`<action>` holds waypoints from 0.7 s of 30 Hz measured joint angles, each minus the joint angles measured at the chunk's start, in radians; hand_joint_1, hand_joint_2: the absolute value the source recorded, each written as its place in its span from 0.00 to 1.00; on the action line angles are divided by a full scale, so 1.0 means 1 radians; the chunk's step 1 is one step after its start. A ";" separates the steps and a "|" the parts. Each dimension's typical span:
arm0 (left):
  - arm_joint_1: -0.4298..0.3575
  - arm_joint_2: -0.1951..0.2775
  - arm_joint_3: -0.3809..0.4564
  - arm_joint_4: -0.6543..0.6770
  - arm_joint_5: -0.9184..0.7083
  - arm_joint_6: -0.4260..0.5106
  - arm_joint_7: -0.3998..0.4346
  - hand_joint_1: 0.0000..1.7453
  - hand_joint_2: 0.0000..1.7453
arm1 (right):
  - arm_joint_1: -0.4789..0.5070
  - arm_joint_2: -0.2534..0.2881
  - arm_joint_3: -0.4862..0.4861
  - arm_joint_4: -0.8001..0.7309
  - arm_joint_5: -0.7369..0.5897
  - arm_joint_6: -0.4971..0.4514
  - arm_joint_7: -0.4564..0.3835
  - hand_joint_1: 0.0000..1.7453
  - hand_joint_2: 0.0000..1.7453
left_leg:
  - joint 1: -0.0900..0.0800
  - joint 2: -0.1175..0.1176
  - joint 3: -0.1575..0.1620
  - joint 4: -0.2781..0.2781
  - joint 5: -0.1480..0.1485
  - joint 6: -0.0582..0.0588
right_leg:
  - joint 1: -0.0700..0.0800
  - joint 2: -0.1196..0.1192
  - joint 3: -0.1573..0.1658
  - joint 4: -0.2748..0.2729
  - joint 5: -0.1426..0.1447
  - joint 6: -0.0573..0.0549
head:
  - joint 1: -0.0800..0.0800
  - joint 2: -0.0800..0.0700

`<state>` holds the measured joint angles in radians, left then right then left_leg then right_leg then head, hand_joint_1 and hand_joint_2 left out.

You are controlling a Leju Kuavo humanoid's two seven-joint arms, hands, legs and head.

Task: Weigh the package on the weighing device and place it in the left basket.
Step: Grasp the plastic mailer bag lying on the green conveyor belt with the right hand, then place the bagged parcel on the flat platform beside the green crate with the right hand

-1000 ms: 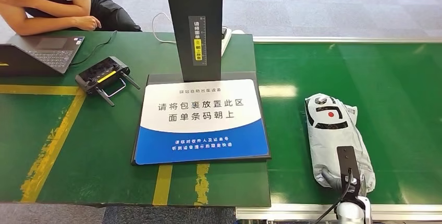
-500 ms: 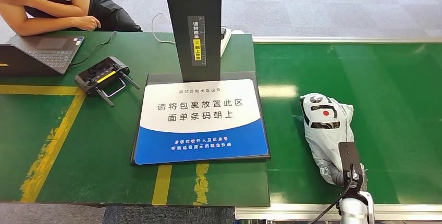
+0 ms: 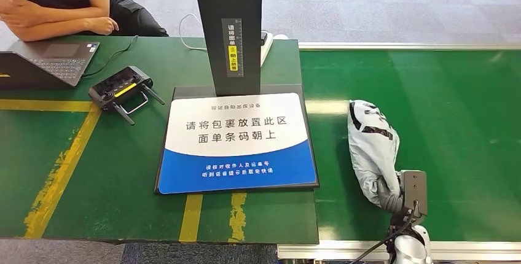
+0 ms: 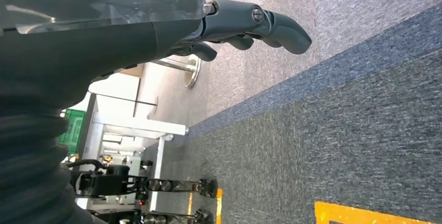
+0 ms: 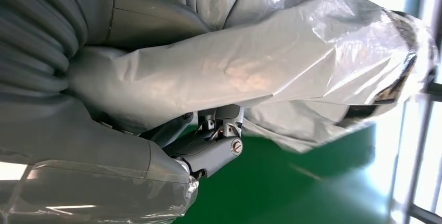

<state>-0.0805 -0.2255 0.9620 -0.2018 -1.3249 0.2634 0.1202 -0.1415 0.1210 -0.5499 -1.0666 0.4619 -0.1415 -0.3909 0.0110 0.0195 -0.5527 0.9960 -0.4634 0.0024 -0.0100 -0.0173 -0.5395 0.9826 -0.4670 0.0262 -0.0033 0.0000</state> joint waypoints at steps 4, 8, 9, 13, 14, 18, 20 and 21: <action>0.000 0.000 0.000 0.000 -0.005 -0.001 0.002 0.00 1.00 | 0.020 0.032 -0.001 -0.102 -0.163 -0.052 -0.157 1.00 1.00 | 0.000 0.000 -0.002 0.000 0.000 0.000 | 0.000 0.000 -0.002 0.000 0.000 0.000 | 0.000 0.000; 0.000 0.000 0.000 0.000 -0.011 -0.001 0.007 0.00 1.00 | 0.035 0.071 -0.002 -0.257 -0.285 -0.152 -0.240 1.00 1.00 | -0.001 -0.001 -0.003 0.000 0.000 0.000 | -0.001 0.000 -0.003 0.000 -0.001 0.001 | 0.000 0.000; 0.000 0.000 0.000 0.000 -0.013 -0.001 0.008 0.00 1.00 | 0.039 0.080 -0.002 -0.295 -0.302 -0.177 -0.254 1.00 1.00 | -0.001 -0.001 -0.003 0.000 0.000 0.000 | -0.001 0.000 -0.003 0.000 -0.001 0.001 | 0.000 0.000; -0.001 0.000 0.000 0.000 -0.020 -0.002 0.011 0.00 1.00 | 0.064 0.118 0.002 -0.449 -0.326 -0.274 -0.299 1.00 1.00 | 0.000 -0.001 -0.003 0.000 0.000 0.000 | 0.000 0.000 -0.003 0.000 -0.001 0.001 | 0.000 0.000; -0.001 0.000 0.000 0.000 -0.021 -0.002 0.011 0.00 1.00 | 0.070 0.124 0.005 -0.479 -0.325 -0.287 -0.302 1.00 1.00 | 0.000 -0.001 -0.003 0.000 0.000 0.000 | 0.000 0.000 -0.003 0.000 -0.001 0.001 | 0.000 0.000; -0.001 0.000 0.000 0.000 -0.022 -0.002 0.011 0.00 1.00 | 0.083 0.133 0.014 -0.556 -0.324 -0.301 -0.303 1.00 1.00 | 0.000 0.000 -0.003 0.000 0.000 0.000 | 0.000 0.000 -0.003 0.000 -0.001 0.001 | 0.000 0.000; -0.001 0.000 0.000 0.000 -0.022 -0.002 0.011 0.00 1.00 | 0.088 0.134 0.017 -0.578 -0.324 -0.303 -0.303 1.00 1.00 | 0.000 -0.001 -0.003 0.000 0.000 0.000 | 0.000 0.000 -0.003 0.000 -0.001 0.001 | 0.000 0.000; -0.001 0.000 0.000 0.000 -0.022 -0.002 0.011 0.00 1.00 | 0.090 0.134 0.019 -0.588 -0.325 -0.308 -0.303 1.00 1.00 | 0.000 -0.001 -0.003 0.000 0.000 0.000 | -0.001 0.000 -0.003 0.000 0.000 0.001 | 0.000 0.000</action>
<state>-0.0814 -0.2255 0.9621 -0.2018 -1.3468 0.2613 0.1316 -0.0515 0.2551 -0.5311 -1.6547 0.1366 -0.4497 -0.6943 0.0105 0.0189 -0.5553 0.9959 -0.4634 0.0024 -0.0105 -0.0175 -0.5421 0.9826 -0.4675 0.0268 -0.0033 0.0000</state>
